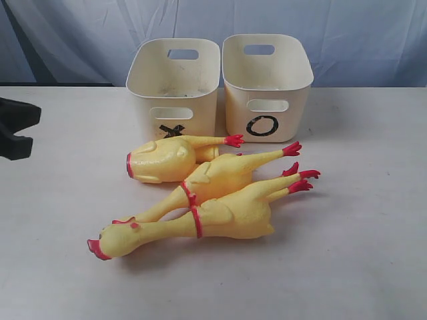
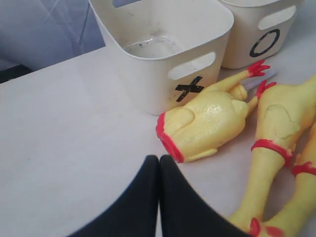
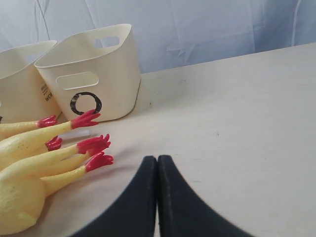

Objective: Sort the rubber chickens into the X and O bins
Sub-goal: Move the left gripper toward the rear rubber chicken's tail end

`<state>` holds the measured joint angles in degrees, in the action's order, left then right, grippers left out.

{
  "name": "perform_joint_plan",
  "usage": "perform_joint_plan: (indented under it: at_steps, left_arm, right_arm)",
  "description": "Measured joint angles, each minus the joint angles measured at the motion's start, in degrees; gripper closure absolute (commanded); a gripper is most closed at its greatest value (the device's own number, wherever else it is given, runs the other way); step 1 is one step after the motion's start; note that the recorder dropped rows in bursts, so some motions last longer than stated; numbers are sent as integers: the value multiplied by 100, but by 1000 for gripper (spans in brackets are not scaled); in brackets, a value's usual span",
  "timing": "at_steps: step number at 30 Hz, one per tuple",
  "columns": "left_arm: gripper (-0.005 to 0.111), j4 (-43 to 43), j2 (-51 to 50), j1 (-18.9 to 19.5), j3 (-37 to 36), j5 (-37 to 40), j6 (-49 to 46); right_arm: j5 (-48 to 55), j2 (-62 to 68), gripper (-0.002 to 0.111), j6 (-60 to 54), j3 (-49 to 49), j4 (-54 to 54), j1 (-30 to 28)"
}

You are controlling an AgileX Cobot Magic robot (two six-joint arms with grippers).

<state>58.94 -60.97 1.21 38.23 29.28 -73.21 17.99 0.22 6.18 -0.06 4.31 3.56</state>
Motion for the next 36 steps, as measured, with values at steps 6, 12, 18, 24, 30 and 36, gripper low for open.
perform_joint_plan:
  at_steps: [6,12,18,24,30,36]
  left_arm:
    - [107,1204,-1440,0,395,305,-1591]
    - [103,2233,-2636,-50,651,513,-3051]
    - [65,3585,-3550,-71,664,762,-2823]
    - [64,4009,-4110,-71,751,927,-2328]
    - [64,4021,-4657,-71,920,1487,-1995]
    - [58,4021,-5007,-71,968,1487,-1843]
  right_arm:
    - [0,0,109,0,0,0,0]
    - [3,0,109,0,0,0,0]
    - [3,0,109,0,0,0,0]
    - [3,0,109,0,0,0,0]
    - [12,0,109,0,0,0,0]
    - [12,0,109,0,0,0,0]
